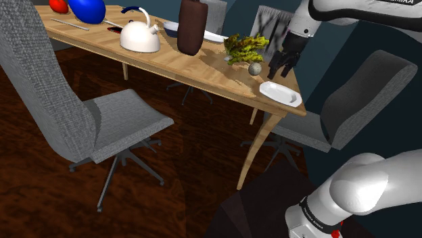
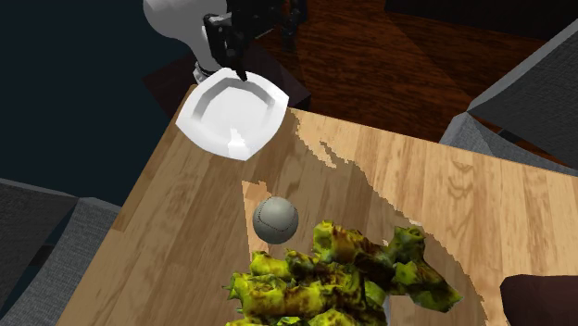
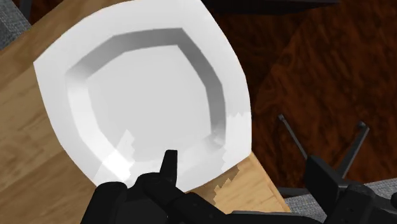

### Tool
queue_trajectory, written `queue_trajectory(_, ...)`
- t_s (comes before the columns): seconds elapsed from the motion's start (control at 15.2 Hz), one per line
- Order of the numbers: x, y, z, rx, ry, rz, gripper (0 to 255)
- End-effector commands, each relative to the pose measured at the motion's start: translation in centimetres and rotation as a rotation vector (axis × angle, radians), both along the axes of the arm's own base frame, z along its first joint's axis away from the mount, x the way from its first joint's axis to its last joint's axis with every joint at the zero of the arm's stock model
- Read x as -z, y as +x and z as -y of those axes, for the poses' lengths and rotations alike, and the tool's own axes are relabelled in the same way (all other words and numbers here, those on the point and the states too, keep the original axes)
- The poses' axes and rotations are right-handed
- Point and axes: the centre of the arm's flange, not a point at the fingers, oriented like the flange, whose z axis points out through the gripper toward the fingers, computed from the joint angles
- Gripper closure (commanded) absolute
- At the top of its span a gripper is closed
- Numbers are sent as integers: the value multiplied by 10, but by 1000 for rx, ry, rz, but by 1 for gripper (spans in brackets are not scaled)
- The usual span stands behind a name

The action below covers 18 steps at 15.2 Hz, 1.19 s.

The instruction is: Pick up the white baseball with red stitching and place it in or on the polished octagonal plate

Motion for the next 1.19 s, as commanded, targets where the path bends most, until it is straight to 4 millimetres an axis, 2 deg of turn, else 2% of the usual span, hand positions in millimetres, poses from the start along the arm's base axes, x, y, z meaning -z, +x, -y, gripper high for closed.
queue_trajectory(0.0,1,23,12,6,-4,-1,0)
queue_trajectory(1.12,18,208,136,55,-35,-12,0)
